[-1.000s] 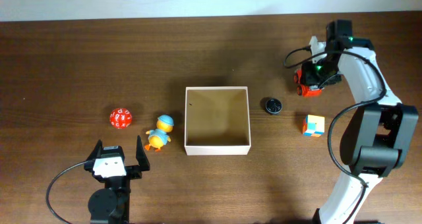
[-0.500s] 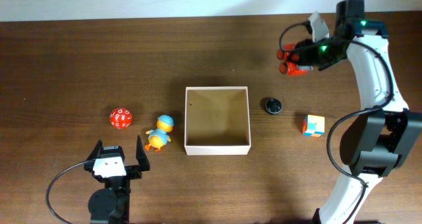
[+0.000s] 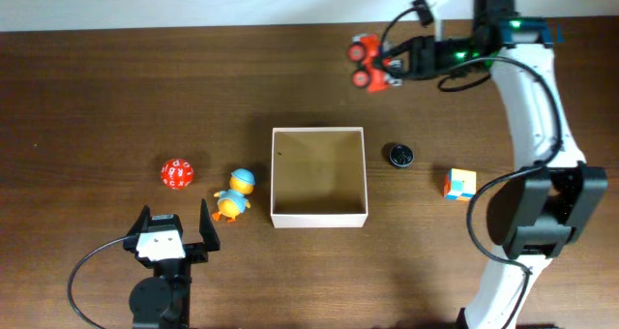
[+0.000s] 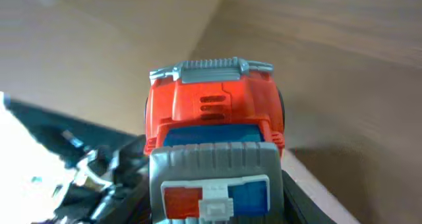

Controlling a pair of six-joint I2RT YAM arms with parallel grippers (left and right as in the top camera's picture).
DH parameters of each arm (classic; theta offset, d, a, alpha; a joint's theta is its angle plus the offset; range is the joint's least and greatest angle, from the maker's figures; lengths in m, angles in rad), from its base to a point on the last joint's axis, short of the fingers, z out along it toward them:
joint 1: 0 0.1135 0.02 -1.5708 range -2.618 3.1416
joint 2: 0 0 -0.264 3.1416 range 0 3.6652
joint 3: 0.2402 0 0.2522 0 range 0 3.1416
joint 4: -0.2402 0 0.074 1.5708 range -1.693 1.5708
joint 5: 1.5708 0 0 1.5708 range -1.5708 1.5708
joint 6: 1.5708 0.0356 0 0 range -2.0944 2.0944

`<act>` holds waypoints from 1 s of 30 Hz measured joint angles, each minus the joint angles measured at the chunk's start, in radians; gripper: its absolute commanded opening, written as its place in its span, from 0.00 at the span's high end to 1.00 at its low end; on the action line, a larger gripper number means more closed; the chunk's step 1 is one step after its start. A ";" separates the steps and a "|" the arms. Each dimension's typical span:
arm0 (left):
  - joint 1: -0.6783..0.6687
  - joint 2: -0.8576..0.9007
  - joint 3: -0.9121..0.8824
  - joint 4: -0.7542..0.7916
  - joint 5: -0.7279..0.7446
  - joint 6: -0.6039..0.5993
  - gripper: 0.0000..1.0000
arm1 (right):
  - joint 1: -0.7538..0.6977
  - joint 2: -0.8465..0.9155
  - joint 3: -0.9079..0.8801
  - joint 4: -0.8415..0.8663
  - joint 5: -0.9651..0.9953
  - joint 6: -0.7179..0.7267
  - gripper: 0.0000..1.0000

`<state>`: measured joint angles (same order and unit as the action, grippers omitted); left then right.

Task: Pack container
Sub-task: 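Lift the red truck and carry it over the box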

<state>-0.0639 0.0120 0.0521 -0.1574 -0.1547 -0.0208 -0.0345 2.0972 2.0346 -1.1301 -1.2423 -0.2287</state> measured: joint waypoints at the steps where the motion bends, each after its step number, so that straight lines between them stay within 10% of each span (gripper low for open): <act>1: 0.000 0.000 0.000 0.000 0.000 0.000 0.01 | 0.026 0.000 0.000 -0.001 -0.019 -0.004 0.59; 12: 0.000 0.000 0.000 0.000 0.000 0.000 0.01 | 0.343 0.000 0.000 -0.003 0.231 0.043 0.59; 30: 0.000 0.000 0.000 0.000 0.000 0.000 0.01 | 0.615 0.000 0.000 0.009 1.054 0.573 0.59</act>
<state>-0.0639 0.0120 0.0521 -0.1574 -0.1547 -0.0208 0.5808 2.0972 2.0346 -1.1210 -0.1879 0.3439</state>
